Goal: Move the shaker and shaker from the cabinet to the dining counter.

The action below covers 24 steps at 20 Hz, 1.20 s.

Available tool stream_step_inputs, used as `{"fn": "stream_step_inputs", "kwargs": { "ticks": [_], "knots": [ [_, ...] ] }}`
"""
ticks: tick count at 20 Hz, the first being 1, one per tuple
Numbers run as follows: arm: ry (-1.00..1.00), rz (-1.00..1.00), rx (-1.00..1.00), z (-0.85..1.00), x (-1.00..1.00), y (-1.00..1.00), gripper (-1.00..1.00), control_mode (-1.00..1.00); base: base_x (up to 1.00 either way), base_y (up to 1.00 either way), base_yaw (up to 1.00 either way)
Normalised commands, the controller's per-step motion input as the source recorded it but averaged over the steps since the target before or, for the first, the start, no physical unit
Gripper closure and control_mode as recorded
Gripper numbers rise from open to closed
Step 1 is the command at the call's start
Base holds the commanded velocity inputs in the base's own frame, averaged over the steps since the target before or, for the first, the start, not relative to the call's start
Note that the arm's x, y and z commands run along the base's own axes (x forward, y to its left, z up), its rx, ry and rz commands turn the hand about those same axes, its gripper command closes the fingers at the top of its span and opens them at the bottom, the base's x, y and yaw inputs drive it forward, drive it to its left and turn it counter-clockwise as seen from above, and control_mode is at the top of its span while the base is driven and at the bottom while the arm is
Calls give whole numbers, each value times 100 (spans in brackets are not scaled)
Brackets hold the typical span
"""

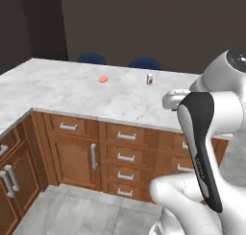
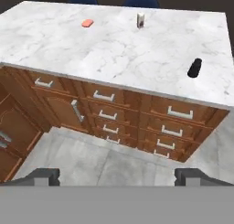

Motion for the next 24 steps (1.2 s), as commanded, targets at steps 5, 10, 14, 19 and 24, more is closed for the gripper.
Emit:
{"fn": "stream_step_inputs", "kwargs": {
  "ticks": [5, 10, 14, 19, 24],
  "knots": [
    [0, 0, 0, 0, 0, 0, -100, 100, -3, 4, 100],
    [0, 0, 0, 0, 0, 0, -100, 100, 0, 0, 100],
    [0, 0, 0, 0, 0, 0, -100, 100, 0, 0, 100],
    [0, 0, 0, 0, 0, 0, -100, 100, -7, 0, 100],
    [0, 0, 0, 0, 0, 0, -100, 100, -9, 8, 95]
  ]
}}
